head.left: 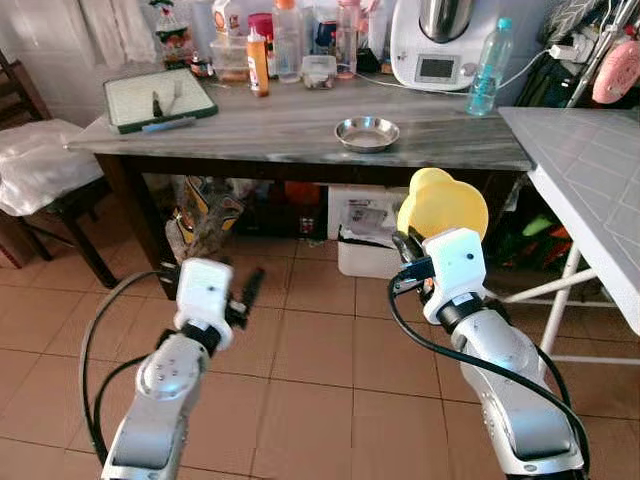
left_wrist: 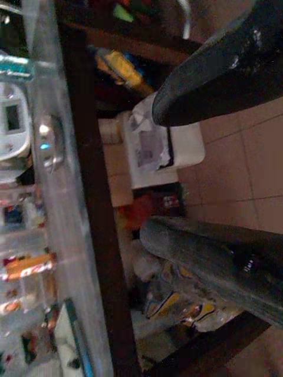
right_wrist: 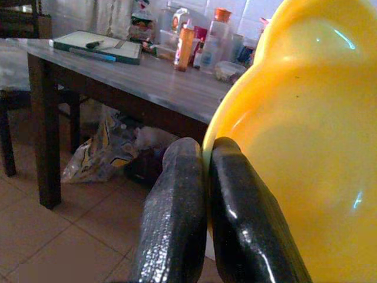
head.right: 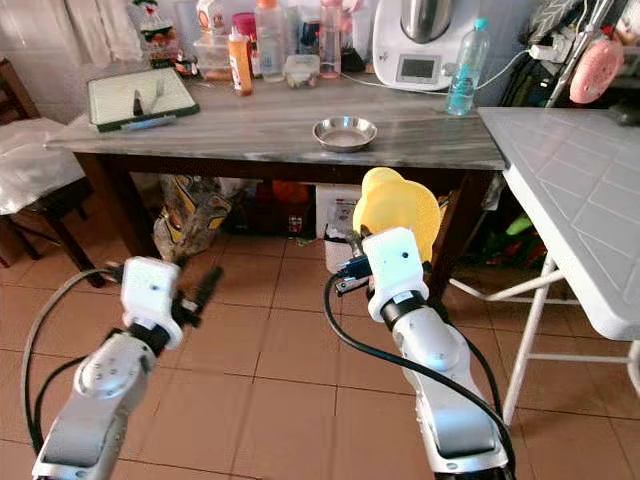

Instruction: Setting the table

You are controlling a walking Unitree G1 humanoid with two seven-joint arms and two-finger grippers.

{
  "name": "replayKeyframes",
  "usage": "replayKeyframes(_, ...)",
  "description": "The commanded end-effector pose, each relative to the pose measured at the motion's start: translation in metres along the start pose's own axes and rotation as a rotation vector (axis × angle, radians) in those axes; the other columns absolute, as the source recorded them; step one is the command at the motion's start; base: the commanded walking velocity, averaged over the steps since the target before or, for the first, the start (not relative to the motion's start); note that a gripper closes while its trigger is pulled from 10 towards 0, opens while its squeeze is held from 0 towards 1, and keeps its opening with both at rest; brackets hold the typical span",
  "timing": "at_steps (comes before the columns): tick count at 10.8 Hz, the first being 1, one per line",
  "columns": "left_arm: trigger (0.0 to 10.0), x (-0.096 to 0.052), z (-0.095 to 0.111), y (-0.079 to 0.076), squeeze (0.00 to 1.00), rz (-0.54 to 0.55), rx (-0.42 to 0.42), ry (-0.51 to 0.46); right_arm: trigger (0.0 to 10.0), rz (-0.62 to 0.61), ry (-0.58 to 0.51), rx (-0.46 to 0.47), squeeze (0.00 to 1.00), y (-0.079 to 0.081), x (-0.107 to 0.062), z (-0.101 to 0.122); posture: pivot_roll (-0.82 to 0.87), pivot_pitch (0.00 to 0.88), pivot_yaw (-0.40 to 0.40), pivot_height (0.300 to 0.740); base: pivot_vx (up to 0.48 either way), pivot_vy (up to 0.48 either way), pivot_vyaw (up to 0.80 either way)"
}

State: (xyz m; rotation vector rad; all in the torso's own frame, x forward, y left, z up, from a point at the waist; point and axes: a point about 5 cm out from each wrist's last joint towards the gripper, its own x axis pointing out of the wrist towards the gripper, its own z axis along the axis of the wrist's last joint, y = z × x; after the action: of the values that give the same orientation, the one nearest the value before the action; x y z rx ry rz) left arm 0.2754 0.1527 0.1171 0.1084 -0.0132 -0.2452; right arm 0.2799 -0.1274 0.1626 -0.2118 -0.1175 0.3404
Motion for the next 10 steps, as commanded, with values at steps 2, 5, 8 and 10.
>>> replayKeyframes(2, 10.0, 0.0032, 0.0081, 0.0021, 0.00, -0.020, -0.037, -0.037, 10.0, 0.005, -0.027, -0.017, 0.00, 0.0006, 0.0022, 0.0053, 0.03, 0.004, 0.019, 0.740, 0.000, 0.000, 0.00)
replayKeyframes(5, 10.0, 0.0013, 0.0068, -0.0003, 0.00, -0.042, -0.060, -0.039, 10.0, 0.021, -0.027, -0.023, 0.00, 0.0026, 0.0017, 0.0049, 0.03, 0.001, 0.018, 0.740, 0.235, 0.000, 0.00)
replayKeyframes(8, 10.0, 0.0007, 0.0062, -0.0037, 0.00, -0.067, -0.089, -0.038, 10.0, 0.020, -0.024, -0.024, 0.00, 0.0029, 0.0011, 0.0043, 0.03, 0.004, 0.017, 0.740, 0.446, 0.000, 0.00)
replayKeyframes(10, 10.0, 0.0000, 0.0055, -0.0068, 0.00, -0.080, -0.097, -0.038, 10.0, 0.021, -0.021, -0.026, 0.00, 0.0034, 0.0005, 0.0039, 0.03, 0.008, 0.016, 0.740, 0.480, 0.000, 0.00)
